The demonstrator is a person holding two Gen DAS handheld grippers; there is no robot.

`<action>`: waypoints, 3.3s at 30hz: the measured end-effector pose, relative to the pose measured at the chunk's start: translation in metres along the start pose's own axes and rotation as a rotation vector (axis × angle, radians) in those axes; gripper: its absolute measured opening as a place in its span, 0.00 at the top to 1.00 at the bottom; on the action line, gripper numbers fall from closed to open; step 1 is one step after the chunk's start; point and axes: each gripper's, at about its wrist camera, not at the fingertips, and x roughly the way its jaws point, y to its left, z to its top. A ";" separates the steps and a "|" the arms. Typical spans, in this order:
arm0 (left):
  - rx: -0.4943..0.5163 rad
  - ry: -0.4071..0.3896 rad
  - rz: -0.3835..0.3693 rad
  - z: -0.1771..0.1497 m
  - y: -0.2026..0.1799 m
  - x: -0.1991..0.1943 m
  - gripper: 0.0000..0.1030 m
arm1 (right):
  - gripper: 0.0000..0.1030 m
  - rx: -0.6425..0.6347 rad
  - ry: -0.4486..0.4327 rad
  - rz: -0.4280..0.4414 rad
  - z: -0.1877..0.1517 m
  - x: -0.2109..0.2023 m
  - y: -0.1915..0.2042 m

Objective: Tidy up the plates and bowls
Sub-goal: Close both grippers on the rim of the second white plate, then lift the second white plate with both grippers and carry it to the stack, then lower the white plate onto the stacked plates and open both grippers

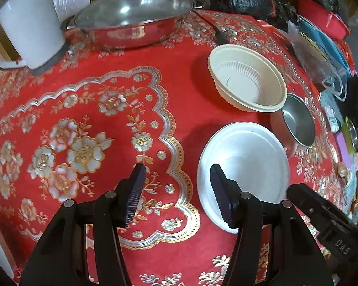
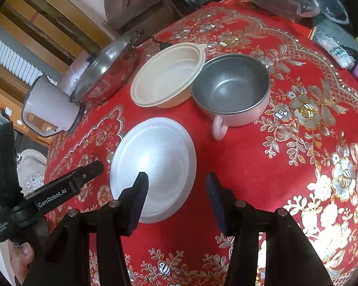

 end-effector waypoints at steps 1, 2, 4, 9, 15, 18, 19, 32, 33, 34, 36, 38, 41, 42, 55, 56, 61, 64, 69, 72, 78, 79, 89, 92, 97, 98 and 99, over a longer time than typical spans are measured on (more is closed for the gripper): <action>-0.008 0.009 -0.012 0.001 0.000 0.002 0.45 | 0.51 0.001 0.005 0.000 0.001 0.002 0.000; -0.012 0.016 -0.021 0.002 -0.001 0.004 0.45 | 0.51 0.001 0.011 -0.002 0.002 0.005 -0.001; -0.015 0.034 -0.029 0.003 -0.004 0.010 0.45 | 0.51 0.005 0.019 -0.005 0.003 0.010 -0.002; -0.017 0.073 -0.037 0.002 -0.008 0.024 0.45 | 0.51 0.023 0.053 0.012 0.007 0.024 -0.006; -0.006 0.127 -0.026 0.002 -0.013 0.042 0.45 | 0.52 0.032 0.056 0.045 0.008 0.032 -0.012; -0.021 0.149 -0.029 0.001 -0.011 0.049 0.46 | 0.74 0.008 0.069 0.039 0.008 0.038 -0.011; -0.022 0.150 -0.024 0.001 -0.011 0.049 0.51 | 0.86 0.004 0.070 0.036 0.007 0.038 -0.011; -0.008 0.135 -0.032 -0.006 0.013 0.024 0.83 | 0.92 -0.091 0.073 0.051 -0.008 0.024 0.018; -0.014 0.131 -0.030 -0.005 0.019 0.021 0.83 | 0.92 -0.099 0.076 0.056 -0.010 0.023 0.023; -0.030 0.127 -0.027 -0.005 0.029 0.016 0.83 | 0.92 -0.109 0.080 0.061 -0.012 0.024 0.029; -0.047 0.122 -0.019 -0.004 0.042 0.009 0.83 | 0.92 -0.127 0.090 0.073 -0.016 0.026 0.041; -0.067 0.115 -0.007 -0.014 0.058 -0.001 0.83 | 0.92 -0.151 0.104 0.086 -0.021 0.030 0.057; -0.098 0.098 0.025 -0.029 0.083 -0.015 0.83 | 0.92 -0.188 0.122 0.108 -0.028 0.036 0.081; -0.114 0.090 0.037 -0.033 0.092 -0.021 0.83 | 0.92 -0.201 0.127 0.115 -0.031 0.038 0.089; -0.330 0.014 0.153 -0.096 0.210 -0.085 0.83 | 0.92 -0.417 0.216 0.221 -0.075 0.070 0.217; -0.343 0.010 0.158 -0.099 0.215 -0.089 0.83 | 0.91 -0.435 0.222 0.227 -0.079 0.073 0.226; -0.406 -0.020 0.196 -0.118 0.251 -0.112 0.83 | 0.91 -0.502 0.250 0.260 -0.097 0.081 0.263; -0.444 -0.031 0.209 -0.128 0.270 -0.122 0.83 | 0.91 -0.543 0.264 0.277 -0.105 0.087 0.288; -0.506 -0.051 0.236 -0.145 0.300 -0.139 0.83 | 0.91 -0.600 0.276 0.312 -0.125 0.091 0.322; -0.545 -0.064 0.253 -0.156 0.320 -0.151 0.83 | 0.90 -0.631 0.286 0.330 -0.135 0.093 0.339; -0.625 -0.095 0.270 -0.175 0.360 -0.176 0.83 | 0.90 -0.716 0.299 0.375 -0.159 0.094 0.386; -0.636 -0.095 0.283 -0.179 0.366 -0.180 0.83 | 0.89 -0.728 0.301 0.379 -0.163 0.095 0.392; -0.705 -0.029 0.303 -0.218 0.394 -0.164 0.83 | 0.88 -0.799 0.373 0.356 -0.205 0.122 0.421; -0.709 -0.018 0.305 -0.224 0.398 -0.159 0.83 | 0.88 -0.806 0.387 0.344 -0.211 0.128 0.421; -0.716 0.005 0.314 -0.230 0.403 -0.151 0.82 | 0.88 -0.829 0.397 0.314 -0.221 0.135 0.421; -0.715 0.008 0.314 -0.231 0.403 -0.150 0.82 | 0.88 -0.841 0.398 0.305 -0.224 0.136 0.422; -0.716 0.010 0.315 -0.232 0.404 -0.149 0.82 | 0.88 -0.848 0.397 0.300 -0.225 0.136 0.422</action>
